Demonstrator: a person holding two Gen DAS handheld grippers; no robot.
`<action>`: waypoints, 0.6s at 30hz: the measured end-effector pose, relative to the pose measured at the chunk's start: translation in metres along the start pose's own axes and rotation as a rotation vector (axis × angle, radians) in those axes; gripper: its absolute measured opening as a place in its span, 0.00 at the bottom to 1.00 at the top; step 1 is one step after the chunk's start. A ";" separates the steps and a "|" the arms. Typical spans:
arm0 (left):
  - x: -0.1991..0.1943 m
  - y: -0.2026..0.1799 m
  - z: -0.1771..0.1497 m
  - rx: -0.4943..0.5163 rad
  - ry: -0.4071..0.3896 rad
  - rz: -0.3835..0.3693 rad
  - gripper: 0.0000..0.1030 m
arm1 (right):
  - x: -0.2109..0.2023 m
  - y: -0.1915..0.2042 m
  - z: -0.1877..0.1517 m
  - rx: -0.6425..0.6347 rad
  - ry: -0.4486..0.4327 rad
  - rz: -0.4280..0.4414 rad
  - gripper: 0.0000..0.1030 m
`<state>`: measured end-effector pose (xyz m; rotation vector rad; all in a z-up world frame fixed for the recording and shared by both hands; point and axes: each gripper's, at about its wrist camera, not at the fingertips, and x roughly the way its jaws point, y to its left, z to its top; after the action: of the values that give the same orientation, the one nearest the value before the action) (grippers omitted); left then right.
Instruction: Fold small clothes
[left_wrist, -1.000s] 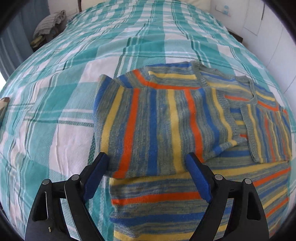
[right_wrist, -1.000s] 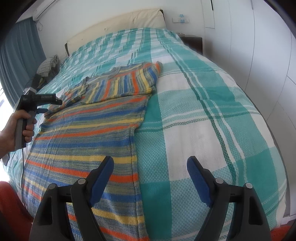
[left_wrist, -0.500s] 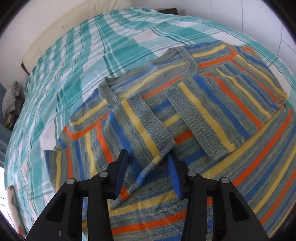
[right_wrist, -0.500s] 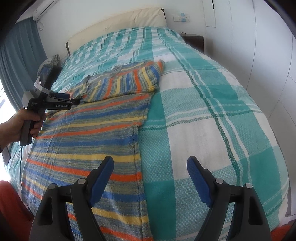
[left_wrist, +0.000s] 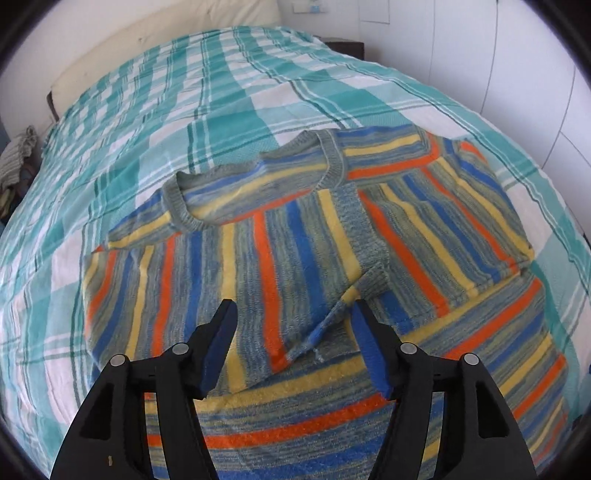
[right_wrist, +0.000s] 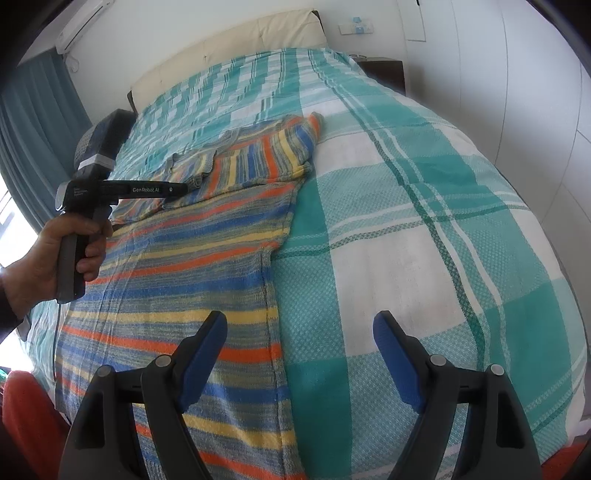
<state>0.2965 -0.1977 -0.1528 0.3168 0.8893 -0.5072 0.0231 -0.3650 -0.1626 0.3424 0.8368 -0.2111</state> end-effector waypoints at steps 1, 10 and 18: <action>-0.011 0.012 -0.004 -0.047 -0.034 -0.032 0.82 | -0.001 -0.001 0.001 0.003 -0.005 -0.001 0.78; 0.016 0.155 -0.043 -0.340 0.172 0.110 0.34 | -0.001 -0.004 0.000 0.030 0.002 0.007 0.79; -0.048 0.191 -0.057 -0.482 -0.009 0.043 0.85 | -0.001 -0.011 0.003 0.057 -0.009 -0.003 0.78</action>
<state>0.3381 0.0029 -0.1375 -0.1059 0.9635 -0.2411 0.0207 -0.3762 -0.1621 0.3929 0.8241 -0.2395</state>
